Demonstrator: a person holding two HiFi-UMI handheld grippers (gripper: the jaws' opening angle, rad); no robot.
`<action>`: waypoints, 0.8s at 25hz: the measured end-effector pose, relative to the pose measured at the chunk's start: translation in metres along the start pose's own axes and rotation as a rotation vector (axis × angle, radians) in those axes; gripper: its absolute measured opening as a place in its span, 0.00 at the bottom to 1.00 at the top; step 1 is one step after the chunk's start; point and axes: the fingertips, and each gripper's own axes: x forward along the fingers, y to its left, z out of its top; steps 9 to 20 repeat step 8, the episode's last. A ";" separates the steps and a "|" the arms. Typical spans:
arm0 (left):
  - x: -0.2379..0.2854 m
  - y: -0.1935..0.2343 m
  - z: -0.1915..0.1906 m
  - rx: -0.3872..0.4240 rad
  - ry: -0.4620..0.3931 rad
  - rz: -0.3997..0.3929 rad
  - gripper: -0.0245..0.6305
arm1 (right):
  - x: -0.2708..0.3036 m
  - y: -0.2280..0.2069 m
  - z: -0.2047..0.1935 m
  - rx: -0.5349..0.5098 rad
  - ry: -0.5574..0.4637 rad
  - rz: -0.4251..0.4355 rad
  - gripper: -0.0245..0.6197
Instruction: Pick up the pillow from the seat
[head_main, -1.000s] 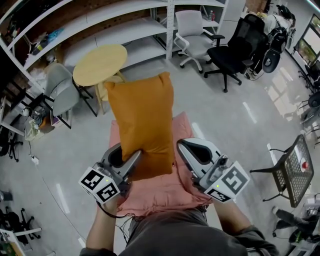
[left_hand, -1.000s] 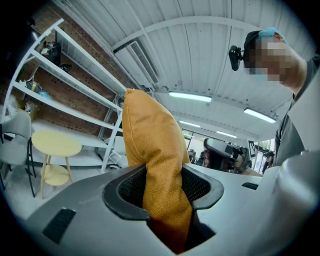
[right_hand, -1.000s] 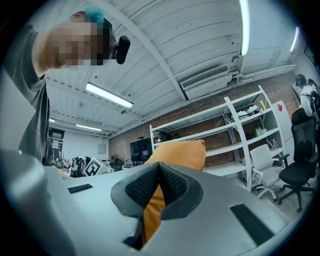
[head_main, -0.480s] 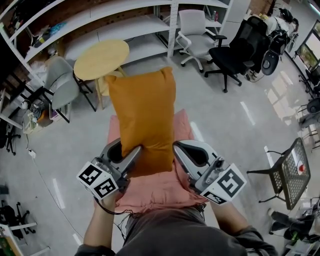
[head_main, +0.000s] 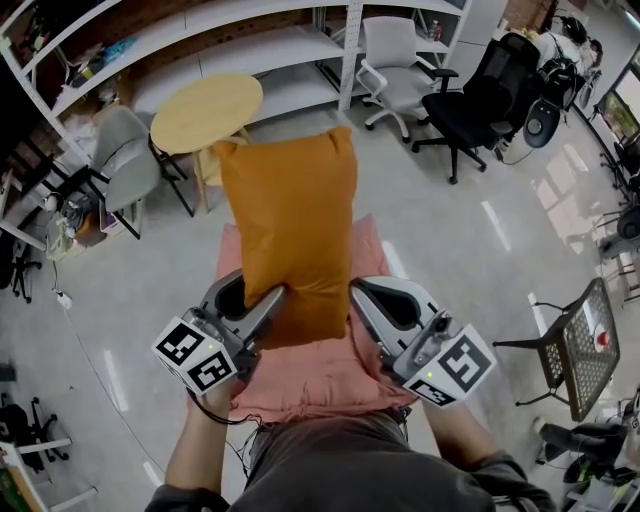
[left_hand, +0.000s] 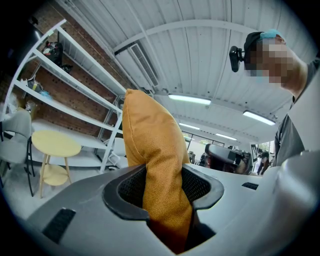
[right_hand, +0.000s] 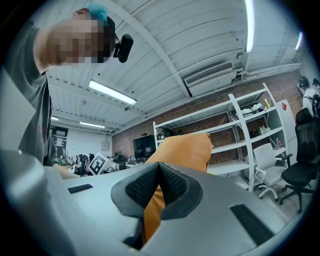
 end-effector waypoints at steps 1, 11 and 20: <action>0.000 0.001 0.001 0.001 0.000 -0.001 0.36 | 0.001 0.000 0.001 -0.001 -0.001 0.000 0.06; -0.001 0.003 -0.001 0.001 -0.004 -0.004 0.36 | 0.001 0.003 -0.004 -0.004 0.001 -0.002 0.06; -0.001 0.003 -0.001 0.001 -0.004 -0.004 0.36 | 0.001 0.003 -0.004 -0.004 0.001 -0.002 0.06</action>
